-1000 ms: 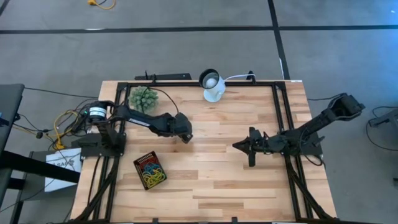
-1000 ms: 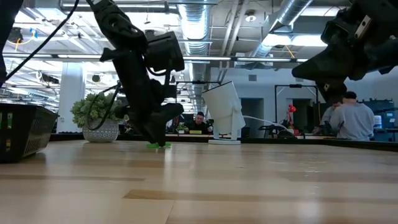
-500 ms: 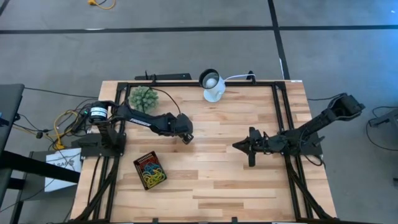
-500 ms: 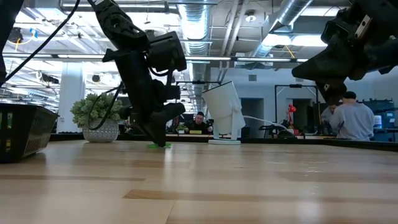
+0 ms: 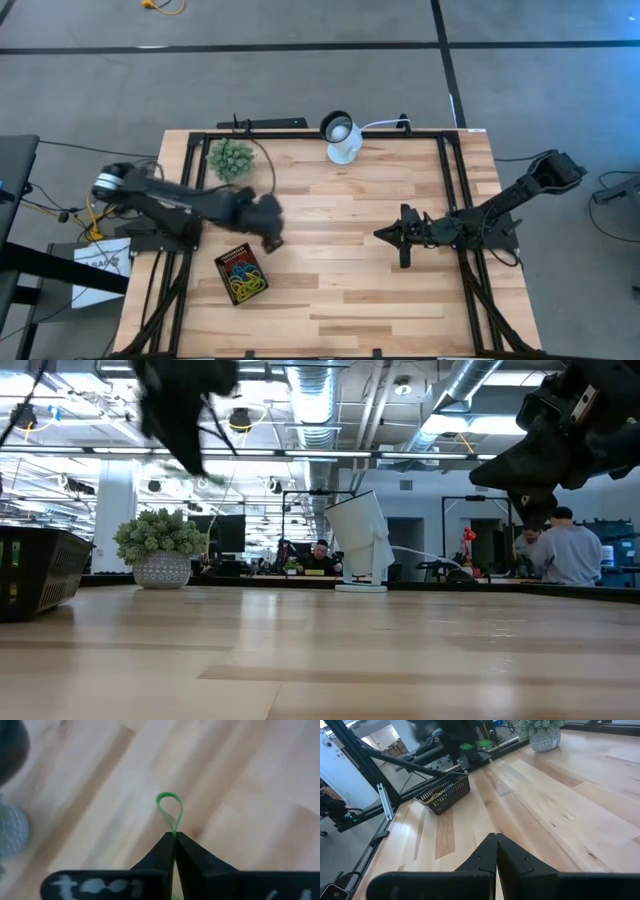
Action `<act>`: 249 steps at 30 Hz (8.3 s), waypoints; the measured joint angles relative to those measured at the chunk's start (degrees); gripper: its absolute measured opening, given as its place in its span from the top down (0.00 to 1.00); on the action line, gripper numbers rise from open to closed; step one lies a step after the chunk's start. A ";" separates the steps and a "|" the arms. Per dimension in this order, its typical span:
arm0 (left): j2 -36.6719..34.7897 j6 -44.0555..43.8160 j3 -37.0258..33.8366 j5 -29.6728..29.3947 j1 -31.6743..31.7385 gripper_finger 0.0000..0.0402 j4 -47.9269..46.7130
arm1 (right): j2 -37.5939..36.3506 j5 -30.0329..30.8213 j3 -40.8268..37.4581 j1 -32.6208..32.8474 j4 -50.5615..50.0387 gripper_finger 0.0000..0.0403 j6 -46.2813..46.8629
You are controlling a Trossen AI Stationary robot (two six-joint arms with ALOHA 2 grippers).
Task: Pick and place items into bin
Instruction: Put the green rubber band into the black bin, then return to Home Position
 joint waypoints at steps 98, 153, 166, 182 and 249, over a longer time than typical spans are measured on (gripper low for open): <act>-82.32 54.10 -55.78 -8.49 -19.04 0.70 63.63 | -62.47 13.63 5.68 -3.85 -54.62 1.00 -22.30; -81.92 37.57 -64.61 0.81 -1.71 0.70 59.56 | -61.37 -16.46 -5.57 -21.38 -43.32 1.00 -17.11; -81.92 37.57 -64.52 0.79 -1.71 0.70 59.36 | -61.37 -16.52 -5.60 -21.38 -43.38 1.00 -17.00; -81.92 37.57 -64.50 0.77 -1.71 0.70 59.34 | -61.37 -16.52 -5.60 -21.38 -43.39 1.00 -16.96; -81.92 37.57 -64.46 0.72 -1.72 0.70 59.34 | -61.37 -16.48 -5.62 -21.37 -43.40 1.00 -17.00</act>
